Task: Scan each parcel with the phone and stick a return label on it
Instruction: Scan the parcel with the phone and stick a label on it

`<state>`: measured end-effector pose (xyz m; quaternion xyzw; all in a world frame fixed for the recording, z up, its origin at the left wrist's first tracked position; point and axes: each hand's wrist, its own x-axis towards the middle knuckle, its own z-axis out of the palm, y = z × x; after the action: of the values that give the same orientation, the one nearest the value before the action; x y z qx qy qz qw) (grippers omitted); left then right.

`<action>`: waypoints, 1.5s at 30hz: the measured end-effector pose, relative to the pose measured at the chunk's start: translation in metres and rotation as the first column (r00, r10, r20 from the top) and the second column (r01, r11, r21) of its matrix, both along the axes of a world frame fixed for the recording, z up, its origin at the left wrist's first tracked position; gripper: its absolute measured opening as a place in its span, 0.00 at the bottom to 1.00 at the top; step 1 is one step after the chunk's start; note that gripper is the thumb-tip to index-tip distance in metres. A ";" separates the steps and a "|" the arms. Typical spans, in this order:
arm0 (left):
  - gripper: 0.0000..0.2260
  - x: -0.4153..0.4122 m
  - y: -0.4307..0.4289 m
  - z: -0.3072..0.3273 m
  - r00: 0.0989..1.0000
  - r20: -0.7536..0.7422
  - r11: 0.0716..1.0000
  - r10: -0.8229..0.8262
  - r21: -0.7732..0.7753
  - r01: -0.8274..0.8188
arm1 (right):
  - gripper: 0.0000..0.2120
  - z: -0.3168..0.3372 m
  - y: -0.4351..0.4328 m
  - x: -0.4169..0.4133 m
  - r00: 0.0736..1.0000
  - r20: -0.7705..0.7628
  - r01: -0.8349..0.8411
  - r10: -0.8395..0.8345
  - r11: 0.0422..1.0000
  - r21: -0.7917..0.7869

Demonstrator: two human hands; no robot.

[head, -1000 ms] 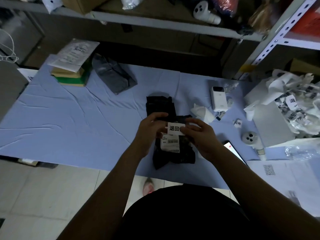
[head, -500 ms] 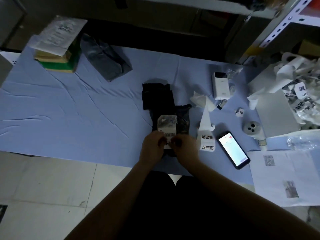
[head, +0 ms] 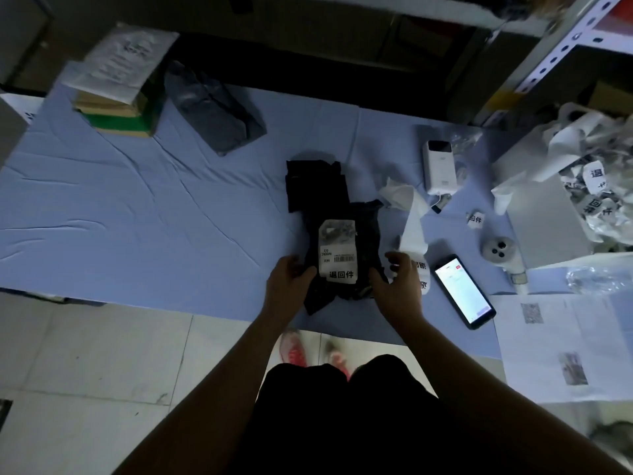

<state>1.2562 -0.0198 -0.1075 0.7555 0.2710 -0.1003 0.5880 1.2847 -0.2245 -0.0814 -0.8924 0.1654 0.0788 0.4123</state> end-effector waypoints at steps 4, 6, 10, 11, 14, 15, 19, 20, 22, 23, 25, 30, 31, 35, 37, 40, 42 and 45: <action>0.09 0.004 -0.015 0.014 1.000 -0.004 0.997 -0.026 -0.075 0.026 | 0.21 0.008 0.002 0.017 0.977 -0.204 0.006 0.057 0.955 0.295; 0.09 0.002 -0.021 0.026 1.000 0.023 1.000 0.006 -0.013 -0.006 | 0.15 0.009 0.004 0.017 0.977 -0.152 -0.094 0.147 0.946 0.311; 0.12 -0.009 -0.003 0.051 0.995 0.013 0.990 0.104 0.095 -0.105 | 0.13 0.014 0.024 0.012 0.969 -0.070 -0.189 0.238 0.890 0.416; 0.11 -0.013 0.007 0.057 0.992 0.012 0.985 0.127 0.120 -0.127 | 0.12 0.018 0.034 0.012 0.963 -0.053 -0.217 0.264 0.876 0.432; 0.12 -0.033 0.049 0.076 0.973 0.058 0.959 0.223 0.168 -0.229 | 0.13 0.028 0.080 0.010 0.927 0.010 -0.347 0.374 0.849 0.397; 0.13 -0.042 0.065 0.083 0.960 0.082 0.945 0.269 0.171 -0.280 | 0.14 0.032 0.100 0.006 0.911 0.028 -0.391 0.412 0.840 0.377; 0.11 -0.078 0.134 0.100 0.896 0.158 0.884 0.416 0.160 -0.439 | 0.17 0.047 0.184 -0.010 0.861 0.060 -0.488 0.505 0.787 0.378; 0.11 -0.087 0.152 0.102 0.879 0.171 0.871 0.445 0.148 -0.469 | 0.17 0.050 0.204 -0.014 0.850 0.071 -0.506 0.522 0.771 0.387; 0.10 -0.105 0.190 0.106 0.847 0.203 0.847 0.492 0.116 -0.519 | 0.18 0.055 0.247 -0.024 0.824 0.087 -0.545 0.560 0.741 0.393; 0.10 -0.112 0.209 0.108 0.833 0.212 0.836 0.511 0.101 -0.539 | 0.19 0.058 0.269 -0.030 0.814 0.087 -0.556 0.574 0.729 0.398; 0.10 -0.129 0.255 0.109 0.786 0.218 0.803 0.578 0.021 -0.596 | 0.18 0.063 0.321 -0.046 0.801 0.076 -0.569 0.594 0.715 0.405; 0.08 -0.181 0.389 0.105 0.703 0.228 0.738 0.674 -0.146 -0.659 | 0.15 0.068 0.460 -0.086 0.771 0.086 -0.610 0.631 0.692 0.387; 0.08 -0.191 0.416 0.104 0.693 0.219 0.726 0.687 -0.170 -0.666 | 0.15 0.069 0.486 -0.094 0.765 0.078 -0.616 0.640 0.691 0.378; 0.06 -0.222 0.521 0.103 0.659 0.203 0.690 0.724 -0.208 -0.693 | 0.15 0.073 0.594 -0.118 0.737 0.066 -0.638 0.673 0.660 0.398; 0.06 -0.227 0.570 0.101 0.646 0.187 0.673 0.740 -0.214 -0.708 | 0.13 0.073 0.644 -0.124 0.729 0.059 -0.641 0.682 0.649 0.409; 0.05 -0.223 0.646 0.091 0.660 0.184 0.685 0.728 -0.165 -0.709 | 0.12 0.062 0.717 -0.120 0.733 0.054 -0.635 0.678 0.653 0.413; 0.06 -0.212 0.699 0.081 0.677 0.184 0.700 0.712 -0.115 -0.705 | 0.13 0.050 0.767 -0.109 0.731 0.056 -0.640 0.680 0.654 0.403; 0.08 -0.186 0.776 0.065 0.697 0.153 0.711 0.701 -0.064 -0.701 | 0.14 0.025 0.842 -0.085 0.734 0.041 -0.636 0.678 0.665 0.391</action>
<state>1.0704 0.7563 -0.0429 0.6008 0.4879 0.1942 0.6027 1.1994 0.6177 -0.0562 -0.7884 -0.1644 0.3007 0.5109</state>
